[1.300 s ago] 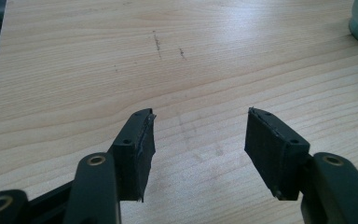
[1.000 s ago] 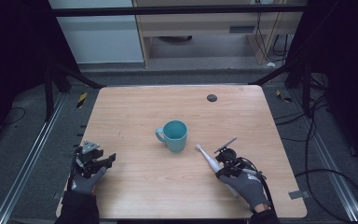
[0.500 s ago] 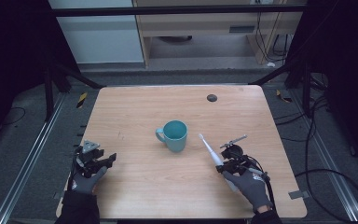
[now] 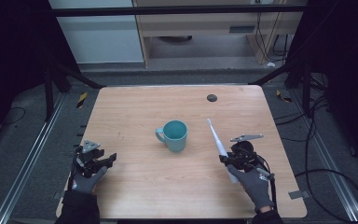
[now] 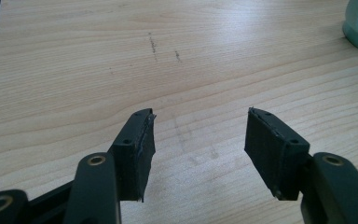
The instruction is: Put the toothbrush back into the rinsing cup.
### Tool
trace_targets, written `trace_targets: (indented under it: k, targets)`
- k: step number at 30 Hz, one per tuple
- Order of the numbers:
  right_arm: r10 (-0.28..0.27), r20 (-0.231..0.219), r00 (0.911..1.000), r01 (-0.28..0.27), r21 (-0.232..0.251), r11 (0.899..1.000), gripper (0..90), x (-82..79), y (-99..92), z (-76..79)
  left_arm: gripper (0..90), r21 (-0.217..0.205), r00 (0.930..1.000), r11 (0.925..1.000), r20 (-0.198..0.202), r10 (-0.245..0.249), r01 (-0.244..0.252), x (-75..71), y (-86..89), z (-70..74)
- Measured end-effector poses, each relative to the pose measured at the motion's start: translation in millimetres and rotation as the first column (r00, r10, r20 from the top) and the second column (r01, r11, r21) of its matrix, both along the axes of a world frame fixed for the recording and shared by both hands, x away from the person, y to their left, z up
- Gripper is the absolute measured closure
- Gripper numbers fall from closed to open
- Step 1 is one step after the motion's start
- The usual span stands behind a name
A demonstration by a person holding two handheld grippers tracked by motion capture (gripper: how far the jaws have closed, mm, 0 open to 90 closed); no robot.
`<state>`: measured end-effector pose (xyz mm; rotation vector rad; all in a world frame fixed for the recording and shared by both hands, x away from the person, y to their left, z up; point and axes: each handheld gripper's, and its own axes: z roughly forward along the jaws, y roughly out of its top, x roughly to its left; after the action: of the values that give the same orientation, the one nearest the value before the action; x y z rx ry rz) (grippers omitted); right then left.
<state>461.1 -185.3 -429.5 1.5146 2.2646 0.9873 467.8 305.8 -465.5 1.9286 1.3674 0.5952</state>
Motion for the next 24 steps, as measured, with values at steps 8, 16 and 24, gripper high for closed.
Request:
trace_targets:
  k: [8, 16, 24]
  targets:
    - [-0.052, 0.110, 0.9925, 0.046, 0.056, 0.997, 66.4, -2.9, -1.4, 10.4, 41.7, -0.005, 1.0000, 1.0000, 0.003, -0.003, 0.003, -0.5, 0.2, 0.0]
    - [-0.069, 0.179, 0.9814, 0.053, 0.094, 0.994, 66.4, -2.9, 1.8, 18.6, 41.5, -0.009, 1.0000, 0.9999, 0.006, -0.005, 0.005, -0.7, 0.0, 0.4]
    - [-0.098, 0.254, 0.9622, 0.061, 0.149, 0.987, 66.4, 6.0, 9.0, 37.3, 41.3, -0.017, 1.0000, 0.9999, 0.008, -0.004, 0.004, -0.9, 0.4, 0.4]
